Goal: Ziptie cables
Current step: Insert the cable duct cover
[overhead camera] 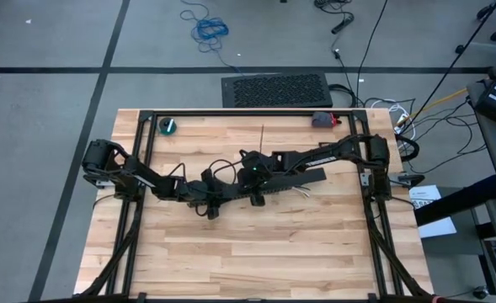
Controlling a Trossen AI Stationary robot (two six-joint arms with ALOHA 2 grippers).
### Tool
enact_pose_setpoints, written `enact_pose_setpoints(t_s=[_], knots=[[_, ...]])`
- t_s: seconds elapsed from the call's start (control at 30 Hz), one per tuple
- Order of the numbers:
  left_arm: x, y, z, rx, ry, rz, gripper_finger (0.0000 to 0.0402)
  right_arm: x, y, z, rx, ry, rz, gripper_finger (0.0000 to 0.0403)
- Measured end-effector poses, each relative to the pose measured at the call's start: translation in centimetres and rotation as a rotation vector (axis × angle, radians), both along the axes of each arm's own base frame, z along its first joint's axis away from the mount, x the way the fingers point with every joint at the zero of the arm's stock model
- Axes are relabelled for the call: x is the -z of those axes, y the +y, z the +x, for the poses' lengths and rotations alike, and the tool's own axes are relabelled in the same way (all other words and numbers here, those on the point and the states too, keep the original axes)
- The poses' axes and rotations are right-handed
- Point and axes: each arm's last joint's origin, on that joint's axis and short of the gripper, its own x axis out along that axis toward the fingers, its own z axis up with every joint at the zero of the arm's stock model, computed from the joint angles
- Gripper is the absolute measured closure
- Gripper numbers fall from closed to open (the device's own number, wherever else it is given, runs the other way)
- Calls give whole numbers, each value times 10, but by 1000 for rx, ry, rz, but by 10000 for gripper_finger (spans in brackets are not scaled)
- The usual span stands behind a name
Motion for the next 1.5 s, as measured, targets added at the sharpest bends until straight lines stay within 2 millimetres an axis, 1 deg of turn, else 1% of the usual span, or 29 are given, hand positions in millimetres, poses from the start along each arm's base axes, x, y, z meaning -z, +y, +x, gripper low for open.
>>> enact_pose_setpoints(t_s=[0.1,0.17,0.27,0.37,0.47,0.57,0.73,0.83,1.0,1.17,1.3,1.37,1.5], knots=[[-1,0,1,20,4,29,159,1,0,0,10,6,10,403],[-1,-1,2,46,-1,27,147,1,0,0,11,9,12,403],[-2,0,3,71,-7,7,108,2,0,-1,12,16,12,403],[-3,2,3,38,7,18,63,3,0,-1,14,18,11,403],[-6,3,-1,34,40,40,40,3,0,-1,20,20,10,403],[-13,3,-7,27,72,44,35,3,0,-1,22,20,9,403],[-34,4,-16,18,49,59,34,3,0,-1,30,22,16,403],[-41,5,-21,16,43,59,34,3,-1,-1,40,24,26,403],[-29,4,-33,-1,73,32,34,3,-1,-1,47,27,33,403],[-25,-1,-37,0,-24,8,34,3,-1,-1,55,29,42,403],[-19,-5,-43,-5,-46,13,34,3,-1,-1,62,27,48,403],[-17,-8,-42,-4,-72,21,33,3,-1,-1,72,23,58,403],[-8,-10,-41,-30,-60,51,33,2,-1,0,75,6,60,403]])
